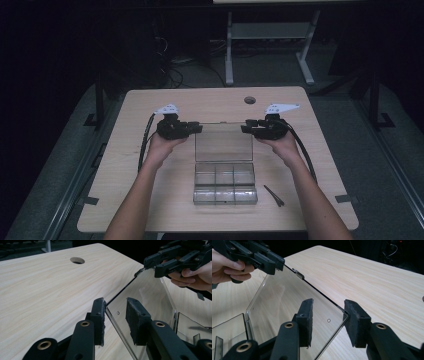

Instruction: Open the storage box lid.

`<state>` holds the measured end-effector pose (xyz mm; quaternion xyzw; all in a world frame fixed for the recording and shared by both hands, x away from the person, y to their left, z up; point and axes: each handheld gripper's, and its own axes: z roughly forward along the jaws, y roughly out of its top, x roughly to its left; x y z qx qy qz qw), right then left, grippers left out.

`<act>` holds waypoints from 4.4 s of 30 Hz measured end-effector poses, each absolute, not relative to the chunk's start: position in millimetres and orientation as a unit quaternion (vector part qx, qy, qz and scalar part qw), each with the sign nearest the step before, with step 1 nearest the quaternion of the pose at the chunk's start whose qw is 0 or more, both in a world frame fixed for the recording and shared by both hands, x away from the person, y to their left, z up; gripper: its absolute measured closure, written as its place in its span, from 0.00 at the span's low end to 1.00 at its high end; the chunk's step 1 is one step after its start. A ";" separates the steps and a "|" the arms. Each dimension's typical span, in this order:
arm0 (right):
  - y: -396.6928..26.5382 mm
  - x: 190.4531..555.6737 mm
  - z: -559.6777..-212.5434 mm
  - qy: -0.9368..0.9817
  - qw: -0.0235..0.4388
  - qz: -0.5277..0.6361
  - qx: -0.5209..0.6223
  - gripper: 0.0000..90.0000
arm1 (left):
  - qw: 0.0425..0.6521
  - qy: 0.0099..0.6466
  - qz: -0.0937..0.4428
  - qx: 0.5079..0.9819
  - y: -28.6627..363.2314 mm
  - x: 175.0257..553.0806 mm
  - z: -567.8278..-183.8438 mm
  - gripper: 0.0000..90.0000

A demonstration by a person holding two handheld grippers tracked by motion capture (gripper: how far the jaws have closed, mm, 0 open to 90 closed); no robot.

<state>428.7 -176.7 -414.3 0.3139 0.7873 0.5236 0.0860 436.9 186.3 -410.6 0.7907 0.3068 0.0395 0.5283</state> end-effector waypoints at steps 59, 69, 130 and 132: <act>-176.7 451.3 -453.7 0.796 0.018 0.488 0.359 0.58 | 0.495 0.348 -0.012 0.796 182.5 457.9 -450.0 0.69; -177.1 453.1 -460.0 0.797 0.009 0.483 0.363 0.57 | 0.488 0.353 -0.022 0.798 182.1 459.9 -456.3 0.69; -176.2 452.2 -482.9 0.812 -0.006 0.450 0.372 0.54 | 0.446 0.360 -0.038 0.819 173.2 462.6 -478.0 0.66; -175.6 452.0 -482.6 0.812 -0.002 0.450 0.372 0.53 | 0.443 0.359 -0.034 0.821 172.5 462.3 -477.3 0.65</act>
